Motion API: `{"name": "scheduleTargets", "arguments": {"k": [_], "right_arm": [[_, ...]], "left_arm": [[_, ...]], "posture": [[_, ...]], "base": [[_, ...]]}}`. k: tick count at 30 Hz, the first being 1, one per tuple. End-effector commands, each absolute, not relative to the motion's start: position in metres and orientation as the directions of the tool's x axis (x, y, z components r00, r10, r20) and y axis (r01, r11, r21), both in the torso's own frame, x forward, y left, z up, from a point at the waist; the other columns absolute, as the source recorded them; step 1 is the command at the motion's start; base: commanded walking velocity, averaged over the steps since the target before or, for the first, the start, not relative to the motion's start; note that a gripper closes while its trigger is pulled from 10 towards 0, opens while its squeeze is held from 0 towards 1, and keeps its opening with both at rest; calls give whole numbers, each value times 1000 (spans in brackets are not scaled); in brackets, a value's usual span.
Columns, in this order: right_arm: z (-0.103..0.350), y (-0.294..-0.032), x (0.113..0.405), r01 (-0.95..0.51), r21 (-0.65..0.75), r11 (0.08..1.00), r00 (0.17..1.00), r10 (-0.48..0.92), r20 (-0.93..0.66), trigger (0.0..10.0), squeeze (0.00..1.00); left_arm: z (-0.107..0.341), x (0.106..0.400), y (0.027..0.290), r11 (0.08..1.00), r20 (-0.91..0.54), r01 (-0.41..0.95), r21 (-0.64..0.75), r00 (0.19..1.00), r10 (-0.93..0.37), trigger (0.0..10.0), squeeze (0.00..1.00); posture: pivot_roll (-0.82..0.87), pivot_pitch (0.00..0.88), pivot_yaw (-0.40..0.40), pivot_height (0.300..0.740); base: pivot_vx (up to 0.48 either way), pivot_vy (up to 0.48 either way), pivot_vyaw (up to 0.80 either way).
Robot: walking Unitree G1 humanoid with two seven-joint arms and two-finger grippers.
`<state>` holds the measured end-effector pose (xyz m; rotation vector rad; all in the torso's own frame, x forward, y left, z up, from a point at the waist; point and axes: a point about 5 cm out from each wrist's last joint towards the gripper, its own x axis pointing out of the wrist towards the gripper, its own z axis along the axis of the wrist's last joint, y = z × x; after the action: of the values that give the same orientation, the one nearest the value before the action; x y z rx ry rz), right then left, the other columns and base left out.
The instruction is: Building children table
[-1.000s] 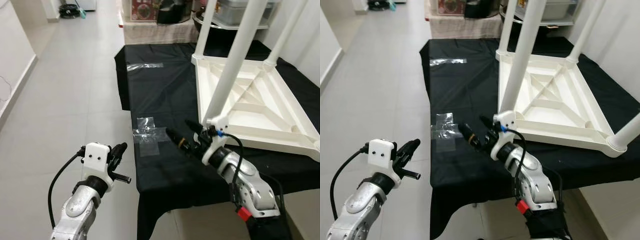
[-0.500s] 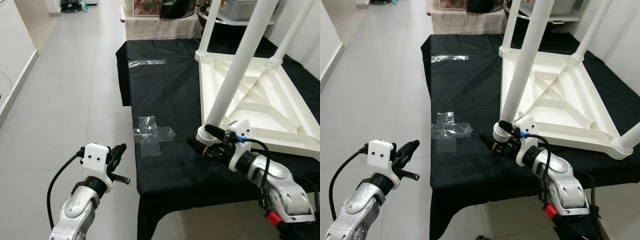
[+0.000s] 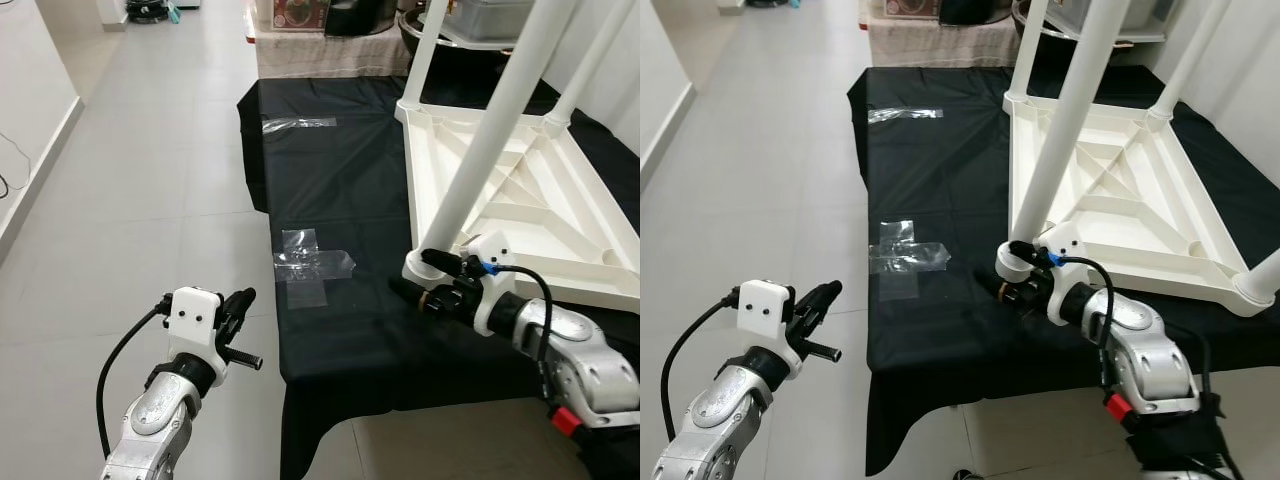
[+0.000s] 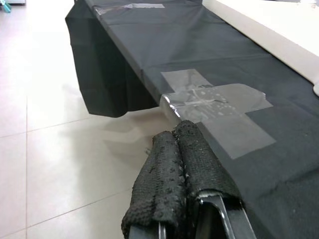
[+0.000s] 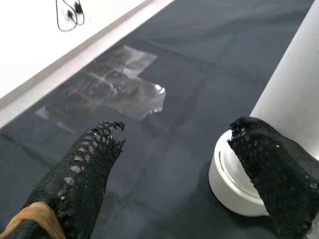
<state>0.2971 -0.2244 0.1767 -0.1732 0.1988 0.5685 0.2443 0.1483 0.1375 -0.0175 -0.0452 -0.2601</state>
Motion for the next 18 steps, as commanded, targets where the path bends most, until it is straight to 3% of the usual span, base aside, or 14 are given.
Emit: {"name": "scheduleTargets", "arguments": {"k": [1,6,9,18], "right_arm": [[173,-237,294,-517,-112,849,836,472,-279,10000,0],[174,-247,294,-497,-116,860,839,442,-318,10000,0],[178,-272,299,-380,-138,914,877,309,-368,10000,0],[187,-275,309,-278,-111,954,924,234,-302,10000,0]], "left_arm": [[135,242,150,967,29,254,-11,967,-254,10000,0],[134,242,150,967,28,256,-11,966,-255,10000,0],[134,242,149,965,24,261,-10,965,-261,10000,0],[134,241,149,963,21,270,-8,963,-269,10000,0]], "posture": [[12,162,-66,740],[8,162,-62,740],[10,163,-58,740],[13,161,-57,740]], "base": [[0,0,0],[0,0,0],[0,0,0],[0,0,0]]}}
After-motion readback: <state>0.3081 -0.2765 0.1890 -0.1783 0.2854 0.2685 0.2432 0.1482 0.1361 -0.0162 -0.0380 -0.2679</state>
